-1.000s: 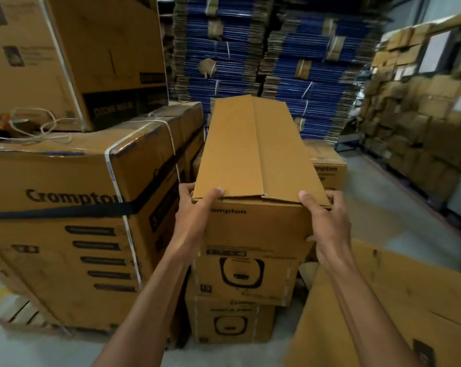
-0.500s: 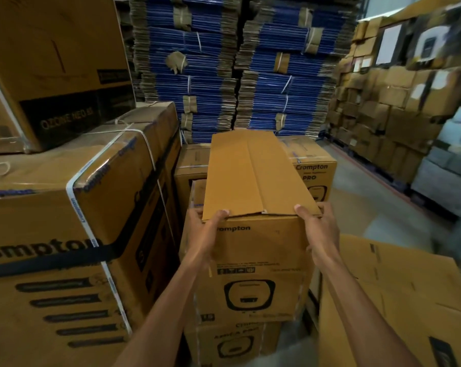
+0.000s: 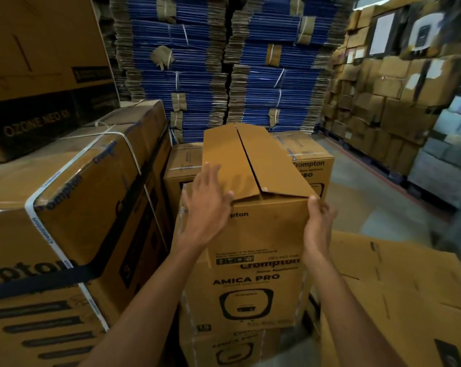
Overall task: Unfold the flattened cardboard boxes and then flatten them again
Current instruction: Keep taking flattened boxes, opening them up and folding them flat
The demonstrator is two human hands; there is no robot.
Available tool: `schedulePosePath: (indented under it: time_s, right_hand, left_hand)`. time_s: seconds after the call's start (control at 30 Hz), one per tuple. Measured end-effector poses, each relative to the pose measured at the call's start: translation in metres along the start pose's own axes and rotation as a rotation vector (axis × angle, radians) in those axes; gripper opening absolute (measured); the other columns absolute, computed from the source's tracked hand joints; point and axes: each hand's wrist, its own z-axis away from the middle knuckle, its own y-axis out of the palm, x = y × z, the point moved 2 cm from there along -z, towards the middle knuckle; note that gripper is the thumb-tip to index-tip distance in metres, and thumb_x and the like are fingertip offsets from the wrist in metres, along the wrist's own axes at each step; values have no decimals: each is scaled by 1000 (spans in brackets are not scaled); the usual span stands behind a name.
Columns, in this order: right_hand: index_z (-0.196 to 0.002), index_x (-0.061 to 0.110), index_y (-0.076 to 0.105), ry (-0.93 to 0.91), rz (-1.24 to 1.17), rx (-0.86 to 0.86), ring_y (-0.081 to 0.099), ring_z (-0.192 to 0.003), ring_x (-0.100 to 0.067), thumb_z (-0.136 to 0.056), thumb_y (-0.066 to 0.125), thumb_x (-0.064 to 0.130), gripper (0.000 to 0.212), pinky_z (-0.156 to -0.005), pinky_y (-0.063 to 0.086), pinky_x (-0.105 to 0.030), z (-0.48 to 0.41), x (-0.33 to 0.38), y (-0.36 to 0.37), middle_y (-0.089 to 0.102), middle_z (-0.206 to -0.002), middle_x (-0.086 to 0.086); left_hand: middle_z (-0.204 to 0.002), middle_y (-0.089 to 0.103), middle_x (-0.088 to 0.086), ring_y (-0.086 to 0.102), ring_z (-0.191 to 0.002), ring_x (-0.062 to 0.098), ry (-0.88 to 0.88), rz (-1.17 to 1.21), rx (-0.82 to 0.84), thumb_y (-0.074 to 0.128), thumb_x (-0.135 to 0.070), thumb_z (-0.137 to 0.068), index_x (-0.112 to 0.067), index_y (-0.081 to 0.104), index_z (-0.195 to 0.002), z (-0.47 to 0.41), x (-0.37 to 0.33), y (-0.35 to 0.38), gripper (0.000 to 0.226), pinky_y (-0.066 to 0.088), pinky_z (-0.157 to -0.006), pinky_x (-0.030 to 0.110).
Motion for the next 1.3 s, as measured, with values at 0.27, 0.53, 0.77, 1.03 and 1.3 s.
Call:
schedulePosePath:
  time_s: [0.27, 0.53, 0.77, 1.03, 1.3]
  right_hand:
    - [-153, 9, 36, 857, -503, 228, 46, -134, -42, -102, 60, 25, 59, -110, 42, -57, 65, -123, 24, 43, -149, -25]
    - [-157, 17, 32, 800, -739, 233, 21, -151, -40, -96, 68, 21, 71, -115, 35, -59, 63, -119, 40, 15, -165, -19]
    - [-161, 23, 15, 719, -737, 222, 13, -152, -44, -95, 67, 13, 85, -115, 28, -66, 48, -98, 30, 7, -167, -20]
    - [-125, 29, 45, 249, -642, 183, 62, -119, -26, -63, 93, 21, 79, -103, 49, -57, 27, -32, 7, 67, -126, -2]
    - [-135, 39, 41, -317, -68, 188, 67, -102, -9, -87, 75, 5, 68, -93, 56, -46, -9, 83, -12, 69, -117, 5]
  left_hand:
    - [-171, 6, -2, 8, -156, 31, 269, -464, 463, 47, -78, -89, -42, -4, -160, -18, -27, 44, 94, 11, -117, 72]
    - [-171, 6, -5, 7, -157, 28, 260, -532, 427, 51, -78, -87, -43, 2, -160, -10, -19, 50, 95, 9, -119, 68]
    - [-170, 14, -3, 14, -156, 31, 291, -469, 377, 47, -69, -95, -38, 9, -161, -8, -48, 42, 82, 16, -120, 66]
    - [-167, 26, 2, 32, -149, 34, 236, -263, 228, 48, -60, -99, -39, 15, -161, -38, -89, 18, 73, 36, -112, 58]
    - [-159, 40, -11, 45, -142, 18, -51, 685, -79, 56, -58, -96, -55, 17, -155, -7, -50, 17, 72, 43, -110, 59]
